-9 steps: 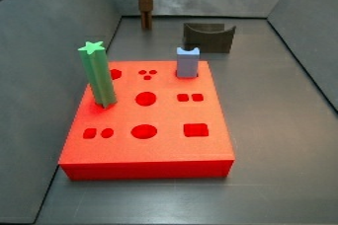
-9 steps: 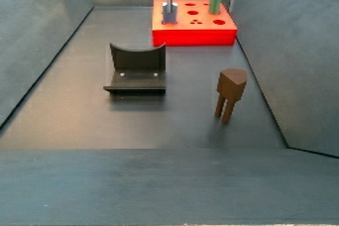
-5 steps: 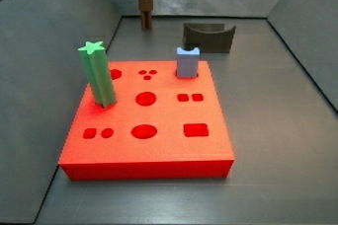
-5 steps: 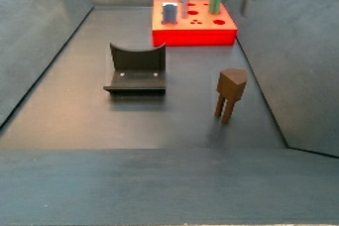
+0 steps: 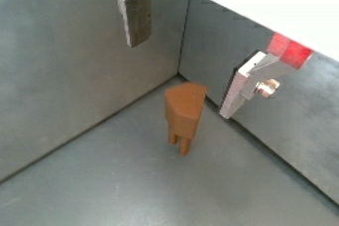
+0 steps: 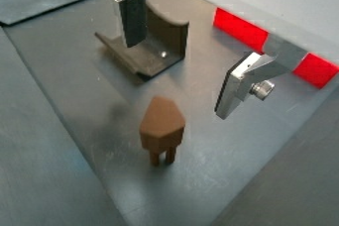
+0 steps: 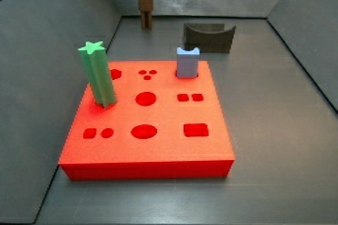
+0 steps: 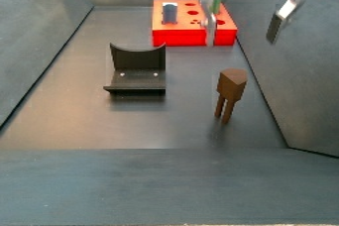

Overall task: Pick up the 3 prong object. Move up. Move to above the board. Insert the 3 prong object.
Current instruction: Pick up the 3 prong object.

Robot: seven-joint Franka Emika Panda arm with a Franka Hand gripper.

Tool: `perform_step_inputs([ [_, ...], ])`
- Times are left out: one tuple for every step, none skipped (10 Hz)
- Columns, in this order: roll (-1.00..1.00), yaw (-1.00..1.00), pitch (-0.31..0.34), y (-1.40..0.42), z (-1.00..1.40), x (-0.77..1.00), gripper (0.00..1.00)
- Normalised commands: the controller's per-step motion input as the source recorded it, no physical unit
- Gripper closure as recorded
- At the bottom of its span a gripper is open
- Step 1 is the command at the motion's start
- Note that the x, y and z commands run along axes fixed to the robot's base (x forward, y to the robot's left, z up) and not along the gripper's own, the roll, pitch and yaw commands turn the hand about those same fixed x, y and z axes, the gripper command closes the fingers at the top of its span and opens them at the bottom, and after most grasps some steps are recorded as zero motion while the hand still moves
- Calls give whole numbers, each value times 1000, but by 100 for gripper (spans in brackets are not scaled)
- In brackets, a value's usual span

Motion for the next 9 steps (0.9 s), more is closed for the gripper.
perform_step_inputs([
  [167, 60, -117, 60, -857, 0, 0],
  [164, 117, -99, 137, -889, 0, 0],
  [157, 134, -91, 171, -917, 0, 0],
  [161, 157, -81, 177, -957, 0, 0],
  [130, 174, -96, 151, -951, 0, 0],
  [153, 143, -76, 63, -954, 0, 0],
  [0, 37, -67, 0, -257, -26, 0],
  [0, 0, -6, 0, 0, -3, 0],
  [0, 0, 0, 0, 0, 0, 0],
])
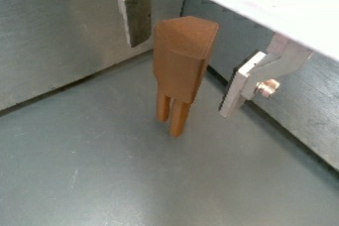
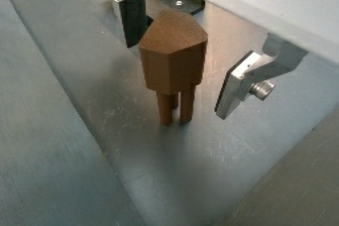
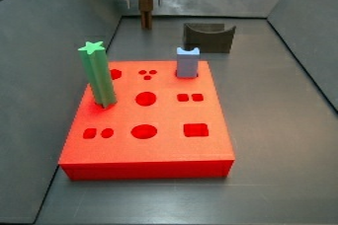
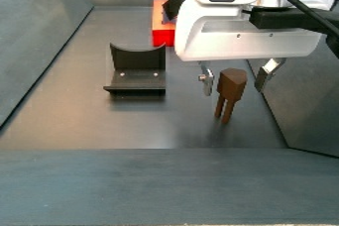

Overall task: Pick up the 3 prong object. Move up. Move to above the board. Insert the 3 prong object.
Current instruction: Pick up the 3 prong object, then move up.

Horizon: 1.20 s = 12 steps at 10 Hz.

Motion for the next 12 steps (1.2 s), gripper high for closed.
perform_step_inputs([
  [0, 0, 0, 0, 0, 0, 100],
  [0, 0, 0, 0, 0, 0, 100],
  [0, 0, 0, 0, 0, 0, 100],
  [0, 0, 0, 0, 0, 0, 100],
  [0, 0, 0, 0, 0, 0, 100],
  [0, 0, 0, 0, 0, 0, 100],
  [0, 0, 0, 0, 0, 0, 100],
  [0, 0, 0, 0, 0, 0, 100],
  [0, 0, 0, 0, 0, 0, 100],
  [0, 0, 0, 0, 0, 0, 100],
  [0, 0, 0, 0, 0, 0, 100],
  [0, 0, 0, 0, 833, 0, 100],
])
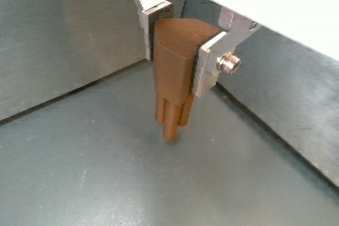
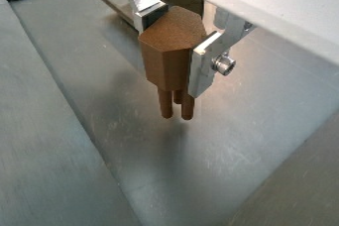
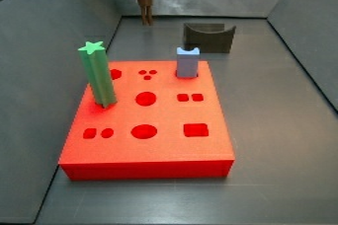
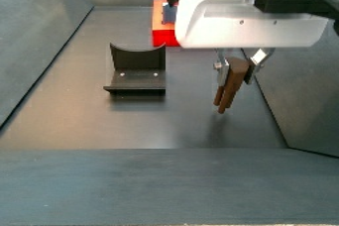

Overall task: Pick up the 3 prong object. Move up. Move to above the board. Insert the 3 prong object.
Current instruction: Move up, then move to above the board.

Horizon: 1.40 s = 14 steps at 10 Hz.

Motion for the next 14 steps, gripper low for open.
perform_step_inputs([
  [8, -20, 17, 33, 782, -13, 100],
  [22, -28, 35, 33, 682, -19, 100],
  [45, -29, 50, 18, 507, -19, 100],
  [58, -21, 60, 15, 367, -19, 100],
  [66, -13, 66, 13, 271, -18, 100],
  [-133, -107, -297, -438, 1000, 158, 100],
  [-129, -85, -261, -449, 1000, 146, 100],
  [-115, -51, -193, -365, 1000, 93, 100],
  [-104, -33, -147, -311, 1000, 70, 100],
  [-81, -9, -56, -216, 874, 52, 100],
  [-60, 6, -11, -147, 699, 36, 100],
  [-32, 20, 35, -70, 466, 25, 100],
  [-13, 25, 62, -44, 292, 22, 100],
  [33, -571, 872, -1000, 306, 182, 100],
])
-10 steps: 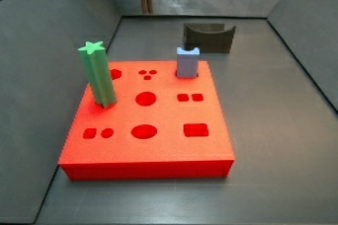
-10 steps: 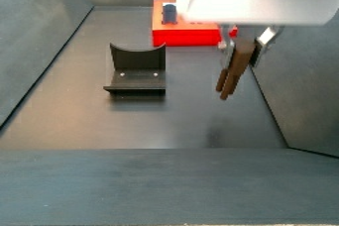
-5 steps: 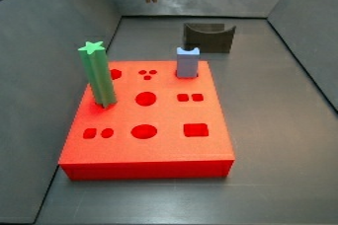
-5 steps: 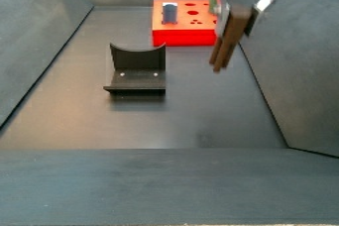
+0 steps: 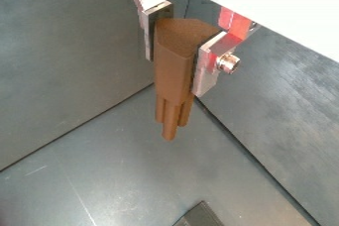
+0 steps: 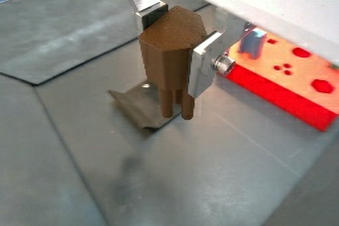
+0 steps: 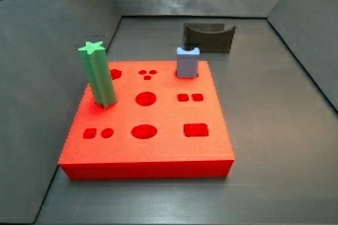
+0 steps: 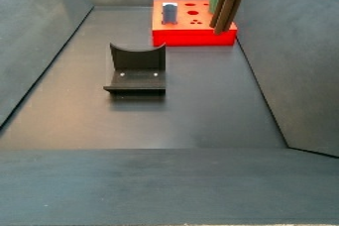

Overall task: Pick up the 3 prong object. Move up. Move to above the board. Insert the 3 prong object.
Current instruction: Move to above the board.

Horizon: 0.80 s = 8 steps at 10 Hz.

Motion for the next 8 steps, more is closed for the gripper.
perform_step_inputs([
  [60, -511, 828, -1000, 299, 190, 100],
  [80, -318, 678, -1000, 311, 196, 100],
  [21, -147, 409, -1000, 298, 201, 100],
  [7, -71, 272, -1000, 298, 204, 100],
  [-8, -35, 196, -1000, 306, 206, 100],
  [-24, -19, 146, -1000, 305, 211, 100],
  [-8, -1, 117, -1000, 304, 220, 100],
  [4, 6, 117, -1000, 306, 227, 100],
])
